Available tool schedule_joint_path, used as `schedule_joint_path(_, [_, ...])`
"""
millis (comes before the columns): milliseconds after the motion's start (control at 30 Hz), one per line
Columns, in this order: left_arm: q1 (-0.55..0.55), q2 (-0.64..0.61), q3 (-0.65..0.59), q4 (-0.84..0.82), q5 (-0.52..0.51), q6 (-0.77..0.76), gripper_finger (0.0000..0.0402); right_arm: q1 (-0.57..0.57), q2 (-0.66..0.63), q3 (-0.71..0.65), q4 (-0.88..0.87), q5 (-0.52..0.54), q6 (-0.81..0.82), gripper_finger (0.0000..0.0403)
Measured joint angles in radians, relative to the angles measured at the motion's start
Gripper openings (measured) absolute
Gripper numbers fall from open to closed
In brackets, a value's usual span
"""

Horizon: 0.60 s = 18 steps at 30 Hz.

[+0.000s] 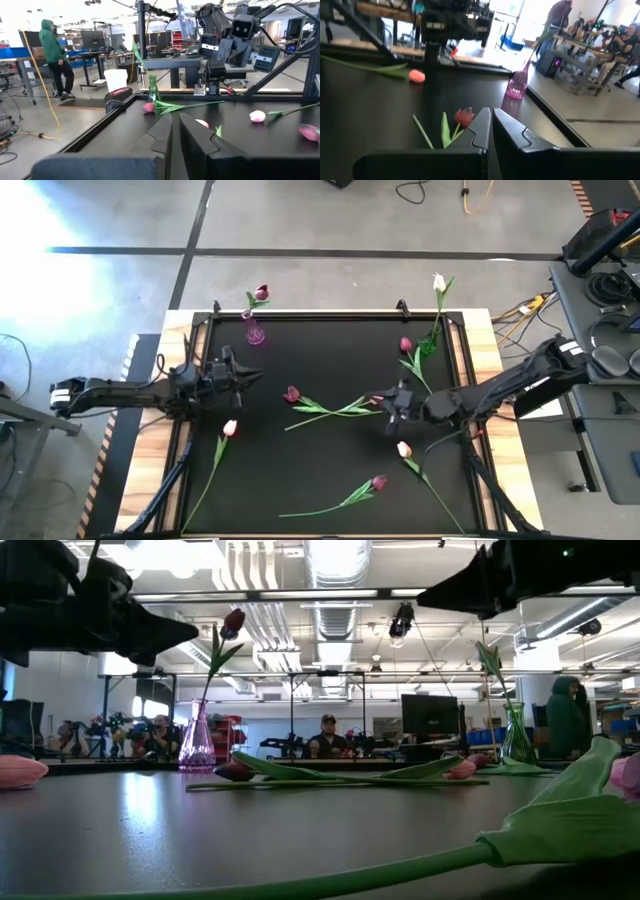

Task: Sort flowers into vase by color
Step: Put the red flower into the violet vase

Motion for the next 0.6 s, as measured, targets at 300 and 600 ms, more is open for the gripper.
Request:
schedule_joint_path(300, [-0.010,0.091,0.000,0.093,0.000,0.017,0.0001,-0.002,0.207,0.140,-0.044,0.007,0.051,0.0012])
schedule_joint_path(600, [-0.010,0.175,-0.001,0.092,0.000,-0.024,0.0001,-0.002,0.387,0.357,-0.326,0.004,0.263,0.0021])
